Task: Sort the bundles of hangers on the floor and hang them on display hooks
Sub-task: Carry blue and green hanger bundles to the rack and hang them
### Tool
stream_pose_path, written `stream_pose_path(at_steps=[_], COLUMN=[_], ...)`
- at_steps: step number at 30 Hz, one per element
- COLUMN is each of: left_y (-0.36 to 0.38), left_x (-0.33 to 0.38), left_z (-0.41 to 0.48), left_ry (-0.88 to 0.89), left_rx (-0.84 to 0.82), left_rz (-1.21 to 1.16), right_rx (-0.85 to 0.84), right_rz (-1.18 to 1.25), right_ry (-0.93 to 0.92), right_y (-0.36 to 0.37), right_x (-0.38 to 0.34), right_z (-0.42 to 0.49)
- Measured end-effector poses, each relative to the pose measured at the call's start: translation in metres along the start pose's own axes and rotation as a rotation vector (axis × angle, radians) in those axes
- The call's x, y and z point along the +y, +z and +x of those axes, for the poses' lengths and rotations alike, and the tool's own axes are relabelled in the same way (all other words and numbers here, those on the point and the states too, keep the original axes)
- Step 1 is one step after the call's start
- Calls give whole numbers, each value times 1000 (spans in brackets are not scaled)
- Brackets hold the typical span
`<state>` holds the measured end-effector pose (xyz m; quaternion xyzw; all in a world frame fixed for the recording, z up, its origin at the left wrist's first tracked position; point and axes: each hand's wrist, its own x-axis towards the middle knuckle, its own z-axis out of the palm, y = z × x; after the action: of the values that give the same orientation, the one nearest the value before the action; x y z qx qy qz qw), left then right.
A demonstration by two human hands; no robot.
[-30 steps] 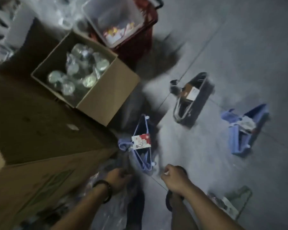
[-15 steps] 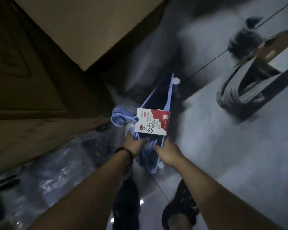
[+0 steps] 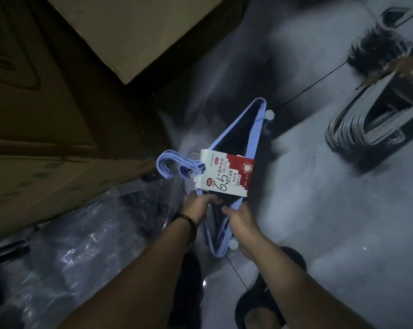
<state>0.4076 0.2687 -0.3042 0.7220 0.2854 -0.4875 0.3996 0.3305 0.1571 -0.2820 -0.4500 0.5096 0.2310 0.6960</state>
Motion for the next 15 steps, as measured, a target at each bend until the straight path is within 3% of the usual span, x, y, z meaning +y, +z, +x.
stream_pose_path(at_steps=[3,9,11,15], left_y=[6,12,10,3], left_x=[11,59,79,126], left_z=[-30,-108,-149,-248], left_ry=[128,207,235,316], left_rx=[60,193,172,95], left_rz=[-39,-65,1,118], right_rx=[-13,-26,73,428], right_rz=[59,56,-17,-345], right_ry=[-17,-20,-155,-479], right_y=[-5,-14,-23,-57], right_x=[-3,-44,-66,-119], right_z=[-16,-80,-123,-232])
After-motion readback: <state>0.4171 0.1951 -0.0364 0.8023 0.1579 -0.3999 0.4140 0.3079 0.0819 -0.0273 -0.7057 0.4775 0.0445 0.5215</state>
